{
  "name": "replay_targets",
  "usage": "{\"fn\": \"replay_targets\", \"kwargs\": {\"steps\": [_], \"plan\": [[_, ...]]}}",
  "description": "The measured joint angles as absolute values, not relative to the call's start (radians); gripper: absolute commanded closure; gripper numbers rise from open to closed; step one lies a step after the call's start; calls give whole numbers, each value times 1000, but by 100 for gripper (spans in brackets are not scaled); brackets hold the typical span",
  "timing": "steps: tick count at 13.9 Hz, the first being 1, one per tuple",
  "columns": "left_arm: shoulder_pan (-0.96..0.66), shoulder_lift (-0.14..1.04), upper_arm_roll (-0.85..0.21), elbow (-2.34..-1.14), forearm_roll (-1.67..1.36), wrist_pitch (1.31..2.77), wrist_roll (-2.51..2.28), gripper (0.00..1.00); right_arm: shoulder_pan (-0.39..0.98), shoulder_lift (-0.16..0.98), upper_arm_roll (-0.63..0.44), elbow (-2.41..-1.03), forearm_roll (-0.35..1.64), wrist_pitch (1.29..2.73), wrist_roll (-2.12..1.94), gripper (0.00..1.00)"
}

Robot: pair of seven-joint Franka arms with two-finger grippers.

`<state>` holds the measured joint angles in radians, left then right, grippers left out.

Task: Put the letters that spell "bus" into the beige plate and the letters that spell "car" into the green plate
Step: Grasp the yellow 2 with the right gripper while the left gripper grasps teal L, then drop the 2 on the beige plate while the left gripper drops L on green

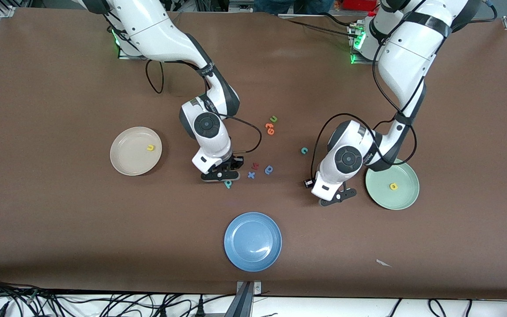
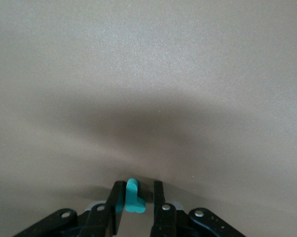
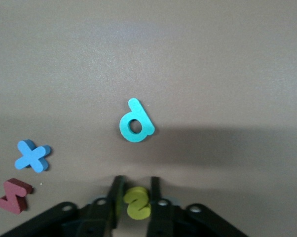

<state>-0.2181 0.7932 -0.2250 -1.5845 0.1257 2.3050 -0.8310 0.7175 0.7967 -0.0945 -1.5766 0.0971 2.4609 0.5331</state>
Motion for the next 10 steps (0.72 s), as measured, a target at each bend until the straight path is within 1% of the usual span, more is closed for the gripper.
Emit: {"fn": "replay_targets", "kwargs": {"steps": [1,3,5,8,10], "plan": [[-218,793,-225,-1585,126,2305,-831,90,719,797,-94,-1577,97,2461,533,95],[-218,793,-225,-1585,126,2305,-831,94,720,796,-95,-1576,97,2461,533,95],[-218,793,-225,-1584,126,2303,-825,95,721,786,-107,-1567,97,2431,533,95],[-204,789,-211,-1568,128,2236,-691,95,704,716,-178,-1547,98,2281,458,94],[-153,771,-201,-1558,129,2182,-527,96,675,655,-234,-1546,98,2150,361,94]]}}
